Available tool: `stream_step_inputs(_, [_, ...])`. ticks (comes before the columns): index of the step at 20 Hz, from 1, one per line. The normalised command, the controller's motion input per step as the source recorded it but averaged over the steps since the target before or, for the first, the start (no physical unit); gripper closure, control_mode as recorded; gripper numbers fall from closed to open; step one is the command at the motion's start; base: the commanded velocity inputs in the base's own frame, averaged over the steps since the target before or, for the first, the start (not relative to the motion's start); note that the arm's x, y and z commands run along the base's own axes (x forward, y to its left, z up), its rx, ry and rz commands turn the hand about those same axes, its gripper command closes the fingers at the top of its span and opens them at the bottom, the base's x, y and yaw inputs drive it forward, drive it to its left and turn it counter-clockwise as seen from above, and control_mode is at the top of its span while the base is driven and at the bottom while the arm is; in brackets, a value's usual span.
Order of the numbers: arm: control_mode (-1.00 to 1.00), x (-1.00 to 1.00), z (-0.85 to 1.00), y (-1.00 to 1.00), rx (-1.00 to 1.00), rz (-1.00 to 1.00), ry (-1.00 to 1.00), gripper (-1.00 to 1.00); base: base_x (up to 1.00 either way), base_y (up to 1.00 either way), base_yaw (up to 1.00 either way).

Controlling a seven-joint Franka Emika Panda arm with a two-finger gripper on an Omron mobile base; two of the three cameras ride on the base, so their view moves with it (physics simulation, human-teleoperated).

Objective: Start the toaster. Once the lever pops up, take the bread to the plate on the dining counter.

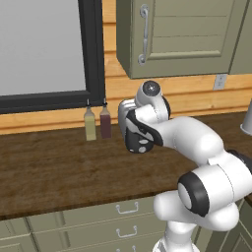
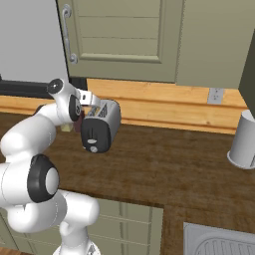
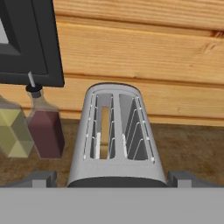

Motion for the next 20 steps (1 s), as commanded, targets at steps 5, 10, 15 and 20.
stream_step_inputs(5, [-1.00, -0.02, -0.03, 0.00, 0.00, 0.00, 0.00, -1.00, 0.00, 0.00, 0.00])
stream_step_inputs(10, [-1.00, 0.00, 0.00, 0.00, 0.00, 0.00, 0.00, -1.00, 0.00, 0.00, 0.00])
stream_step_inputs(15, [-1.00, 0.00, 0.00, 0.00, 0.00, 0.00, 0.00, -1.00, 0.00, 0.00, 0.00])
stream_step_inputs(20, [-1.00, 0.00, 0.00, 0.00, 0.00, 0.00, 0.00, -1.00, 0.00, 0.00, 0.00])
